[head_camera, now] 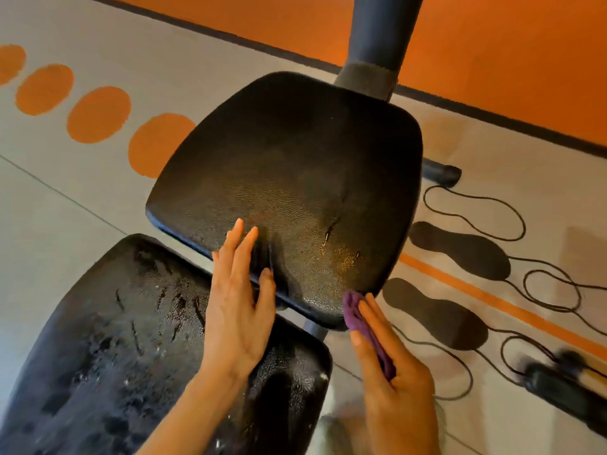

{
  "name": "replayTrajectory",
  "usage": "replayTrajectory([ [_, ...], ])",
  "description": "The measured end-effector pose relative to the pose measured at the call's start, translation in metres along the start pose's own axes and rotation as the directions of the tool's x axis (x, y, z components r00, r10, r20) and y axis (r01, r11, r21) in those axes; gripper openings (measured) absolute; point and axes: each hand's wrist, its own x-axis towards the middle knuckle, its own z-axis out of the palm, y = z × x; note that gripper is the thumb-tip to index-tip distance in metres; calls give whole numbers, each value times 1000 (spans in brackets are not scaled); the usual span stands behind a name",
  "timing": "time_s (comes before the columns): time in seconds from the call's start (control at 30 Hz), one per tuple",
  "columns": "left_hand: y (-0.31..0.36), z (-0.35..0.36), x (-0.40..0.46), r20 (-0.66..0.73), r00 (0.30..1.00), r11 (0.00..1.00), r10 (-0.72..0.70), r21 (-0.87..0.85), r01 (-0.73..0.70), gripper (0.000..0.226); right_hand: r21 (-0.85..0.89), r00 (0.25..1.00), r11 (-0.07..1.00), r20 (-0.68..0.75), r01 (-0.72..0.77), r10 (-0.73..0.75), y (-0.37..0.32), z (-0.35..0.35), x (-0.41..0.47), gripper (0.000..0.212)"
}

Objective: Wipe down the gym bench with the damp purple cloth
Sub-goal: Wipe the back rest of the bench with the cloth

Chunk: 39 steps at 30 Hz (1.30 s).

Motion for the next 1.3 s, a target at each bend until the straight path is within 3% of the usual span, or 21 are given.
replayTrajectory([
  [0.17, -9, -37, -11, 10, 993, 992, -118, -35, 118, 58, -138, 996, 990, 80, -13, 25, -28, 9, 0, 37],
  [0.4, -28, -74, -10, -17, 976, 973, -216, -85, 214, 59, -387, 984, 916, 174, 106, -40, -54, 23, 25, 36],
  [0.5, -33, -76, -4, -30, 969, 963, -246, -122, 241, 60, -373, 970, 922, 242, 101, -8, -66, 32, 40, 38],
  [0.67, -39, -65, 12, -42, 956, 946, -290, -166, 280, 63, -405, 973, 910, 229, 90, 5, -76, 37, 78, 41],
  [1.3, -19, -22, 159, -172, 935, 947, -311, -136, 291, 60, -545, 941, 792, 322, 277, -107, -97, 95, 271, 40],
])
